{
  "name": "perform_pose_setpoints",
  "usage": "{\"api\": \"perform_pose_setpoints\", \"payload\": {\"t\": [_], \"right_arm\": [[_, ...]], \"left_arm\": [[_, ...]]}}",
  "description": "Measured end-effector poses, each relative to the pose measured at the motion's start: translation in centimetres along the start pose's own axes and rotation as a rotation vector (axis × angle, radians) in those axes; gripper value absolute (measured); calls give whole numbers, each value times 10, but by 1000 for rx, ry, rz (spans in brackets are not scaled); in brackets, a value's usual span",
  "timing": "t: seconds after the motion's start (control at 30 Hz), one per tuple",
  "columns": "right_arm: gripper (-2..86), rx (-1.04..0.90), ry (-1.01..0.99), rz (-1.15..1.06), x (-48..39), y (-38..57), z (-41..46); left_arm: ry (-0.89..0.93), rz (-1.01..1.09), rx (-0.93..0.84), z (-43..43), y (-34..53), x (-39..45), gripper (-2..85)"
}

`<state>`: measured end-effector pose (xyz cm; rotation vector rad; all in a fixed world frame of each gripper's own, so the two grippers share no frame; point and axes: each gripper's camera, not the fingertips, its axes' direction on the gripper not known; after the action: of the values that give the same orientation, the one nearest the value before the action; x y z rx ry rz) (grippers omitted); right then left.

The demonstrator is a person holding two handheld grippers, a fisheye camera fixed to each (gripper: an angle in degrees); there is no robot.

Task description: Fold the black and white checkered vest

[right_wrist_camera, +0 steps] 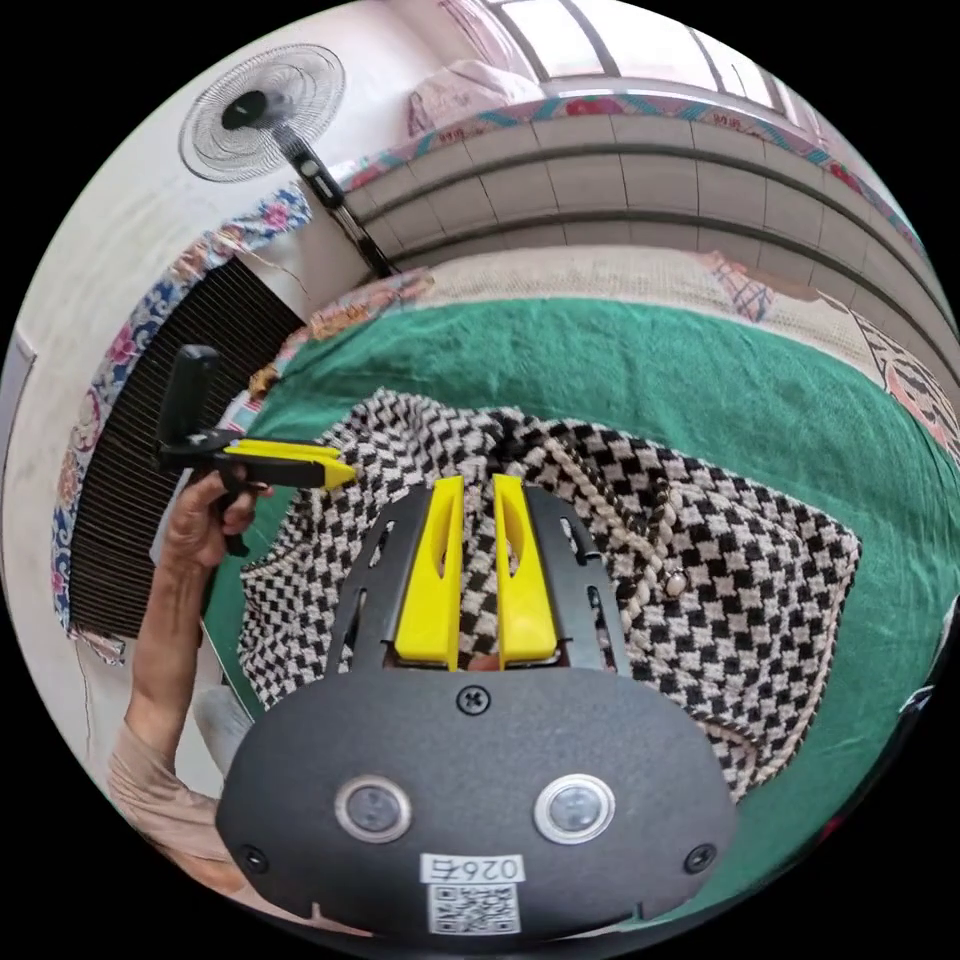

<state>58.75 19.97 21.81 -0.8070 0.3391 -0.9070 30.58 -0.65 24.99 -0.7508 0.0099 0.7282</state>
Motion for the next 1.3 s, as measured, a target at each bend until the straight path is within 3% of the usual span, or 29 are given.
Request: {"api": "perform_pose_setpoints", "payload": {"t": [0.1, 0.27, 0.37, 0.4, 0.43, 0.53, 0.63, 0.7, 0.8, 1.0, 1.1, 1.3], "right_arm": [[64, -55, -2, -22, -11, 19, 1], [52, 41, -132, -202, -85, 125, -35], [33, -53, -196, -250, -120, 184, -20], [31, -98, -188, -251, -125, 193, -12], [27, -116, -155, -233, -131, 208, -6], [9, -25, -210, -128, -137, 232, -42], [-6, 125, -262, -123, -158, 266, -87], [-8, 105, -234, -149, -178, 282, -90], [-9, -87, -83, -179, -209, 293, -65], [-9, 86, 7, -202, -250, 320, -110], [-9, 190, 43, -265, -257, 348, -128], [-9, 296, 53, -297, -234, 352, -203]], "left_arm": [[-10, 2, 19, -9, 19, 3, 79], [3, 44, 179, -32, 104, 23, 29], [-9, 21, 112, -15, 151, 28, -4], [-9, -6, 16, -1, 163, 27, -6], [17, -36, 46, -1, 179, 28, -8], [102, -40, 138, -22, 223, 45, -9], [62, -6, 243, -44, 267, 71, -9], [73, 26, 240, -48, 284, 83, -9], [166, 87, 150, -44, 298, 97, -9], [72, 132, 156, -66, 329, 124, -10], [120, 121, 197, -75, 327, 131, -10], [116, 186, 465, -107, 318, 175, -10]]}}
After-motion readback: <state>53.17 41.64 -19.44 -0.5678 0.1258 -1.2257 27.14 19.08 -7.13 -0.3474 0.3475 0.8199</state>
